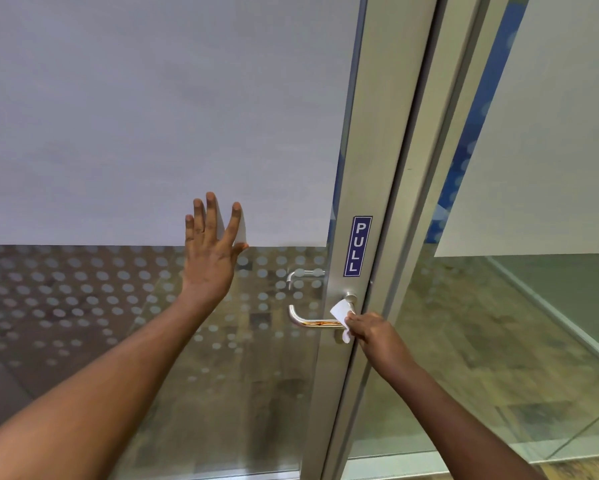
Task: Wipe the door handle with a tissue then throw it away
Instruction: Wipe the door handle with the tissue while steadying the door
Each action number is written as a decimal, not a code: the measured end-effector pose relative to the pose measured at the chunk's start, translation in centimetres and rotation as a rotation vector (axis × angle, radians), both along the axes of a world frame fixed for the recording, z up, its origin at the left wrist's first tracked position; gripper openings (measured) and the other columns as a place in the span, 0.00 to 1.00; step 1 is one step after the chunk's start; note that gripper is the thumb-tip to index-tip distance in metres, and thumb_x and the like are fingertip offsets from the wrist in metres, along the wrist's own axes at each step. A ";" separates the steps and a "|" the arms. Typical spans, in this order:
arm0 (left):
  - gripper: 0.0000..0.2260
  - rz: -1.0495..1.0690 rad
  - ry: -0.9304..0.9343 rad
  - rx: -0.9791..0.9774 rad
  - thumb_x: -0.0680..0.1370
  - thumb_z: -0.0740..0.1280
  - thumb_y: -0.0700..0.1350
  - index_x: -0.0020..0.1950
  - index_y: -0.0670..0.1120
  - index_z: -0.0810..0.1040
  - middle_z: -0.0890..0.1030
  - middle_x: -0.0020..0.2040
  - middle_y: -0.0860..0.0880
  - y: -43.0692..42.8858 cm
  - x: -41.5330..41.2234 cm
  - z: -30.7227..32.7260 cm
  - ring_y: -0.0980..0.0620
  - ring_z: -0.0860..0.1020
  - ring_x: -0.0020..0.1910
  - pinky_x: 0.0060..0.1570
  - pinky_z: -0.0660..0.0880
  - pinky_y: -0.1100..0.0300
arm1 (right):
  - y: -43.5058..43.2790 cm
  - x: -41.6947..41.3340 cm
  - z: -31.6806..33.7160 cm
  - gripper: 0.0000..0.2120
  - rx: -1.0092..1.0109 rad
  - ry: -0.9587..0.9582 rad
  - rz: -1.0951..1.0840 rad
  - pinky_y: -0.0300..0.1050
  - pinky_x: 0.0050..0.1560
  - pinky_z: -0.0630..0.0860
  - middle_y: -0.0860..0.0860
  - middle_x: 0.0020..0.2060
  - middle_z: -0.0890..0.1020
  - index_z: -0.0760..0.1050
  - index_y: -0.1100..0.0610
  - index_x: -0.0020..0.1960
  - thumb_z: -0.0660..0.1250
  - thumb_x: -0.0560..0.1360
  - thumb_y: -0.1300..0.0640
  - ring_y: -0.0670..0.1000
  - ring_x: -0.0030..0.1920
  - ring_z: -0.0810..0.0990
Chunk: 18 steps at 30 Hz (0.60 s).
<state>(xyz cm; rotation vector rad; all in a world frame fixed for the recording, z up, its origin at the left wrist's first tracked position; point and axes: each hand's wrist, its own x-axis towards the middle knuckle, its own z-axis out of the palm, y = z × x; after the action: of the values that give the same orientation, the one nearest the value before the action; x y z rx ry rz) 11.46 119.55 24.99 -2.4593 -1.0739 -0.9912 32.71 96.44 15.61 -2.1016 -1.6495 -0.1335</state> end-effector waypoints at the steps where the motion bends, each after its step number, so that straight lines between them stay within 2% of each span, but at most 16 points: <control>1: 0.32 -0.002 0.001 0.003 0.81 0.57 0.53 0.77 0.52 0.40 0.40 0.78 0.39 0.0 0.0 0.0 0.38 0.40 0.77 0.74 0.33 0.50 | 0.2 -0.3 0.3 0.08 0.017 -0.037 -0.011 0.45 0.44 0.75 0.59 0.41 0.85 0.82 0.62 0.46 0.67 0.71 0.68 0.59 0.44 0.80; 2: 0.32 -0.002 0.001 0.007 0.81 0.57 0.53 0.77 0.52 0.40 0.40 0.78 0.39 0.0 -0.1 0.0 0.38 0.40 0.77 0.74 0.32 0.51 | 0.4 -0.5 0.6 0.05 0.031 -0.089 -0.016 0.43 0.39 0.74 0.55 0.36 0.84 0.81 0.59 0.41 0.70 0.69 0.67 0.57 0.40 0.79; 4: 0.32 0.004 0.001 0.020 0.81 0.58 0.53 0.78 0.52 0.41 0.40 0.78 0.39 0.2 -0.1 0.0 0.38 0.41 0.77 0.74 0.31 0.51 | 0.8 -0.7 0.9 0.10 0.061 -0.168 -0.008 0.41 0.33 0.73 0.51 0.29 0.82 0.78 0.56 0.34 0.76 0.63 0.68 0.54 0.33 0.78; 8: 0.32 0.018 0.009 0.054 0.81 0.57 0.53 0.78 0.52 0.40 0.41 0.78 0.37 0.5 0.0 -0.2 0.37 0.41 0.77 0.73 0.30 0.50 | 0.7 -1.1 1.1 0.13 0.069 -0.241 -0.014 0.37 0.27 0.73 0.50 0.29 0.83 0.80 0.56 0.36 0.78 0.58 0.69 0.54 0.28 0.78; 11: 0.32 0.023 0.009 0.071 0.81 0.57 0.52 0.78 0.52 0.40 0.43 0.78 0.36 0.7 0.1 -0.5 0.36 0.43 0.77 0.73 0.29 0.50 | 0.7 -1.1 1.0 0.13 0.052 -0.268 0.015 0.35 0.28 0.71 0.50 0.32 0.85 0.81 0.56 0.37 0.78 0.59 0.69 0.53 0.30 0.78; 14: 0.31 0.024 0.000 0.084 0.81 0.57 0.51 0.78 0.51 0.41 0.44 0.78 0.35 1.0 0.2 -0.9 0.35 0.44 0.76 0.73 0.29 0.50 | 0.7 -1.0 0.6 0.12 0.076 -0.235 0.035 0.37 0.32 0.75 0.51 0.37 0.86 0.82 0.57 0.41 0.76 0.61 0.70 0.54 0.34 0.80; 18: 0.31 0.017 -0.011 0.112 0.81 0.58 0.51 0.78 0.51 0.43 0.46 0.77 0.34 1.4 0.4 -1.2 0.33 0.45 0.76 0.74 0.30 0.49 | 1.0 -1.6 0.5 0.11 0.115 -0.221 0.053 0.35 0.35 0.74 0.50 0.38 0.87 0.82 0.58 0.41 0.77 0.61 0.68 0.51 0.35 0.81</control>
<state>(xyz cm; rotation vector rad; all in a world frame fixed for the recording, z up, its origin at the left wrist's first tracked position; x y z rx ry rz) 11.85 120.92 23.77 -2.3546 -1.0120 -1.0318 31.15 97.49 16.16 -2.0144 -1.7750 -0.4479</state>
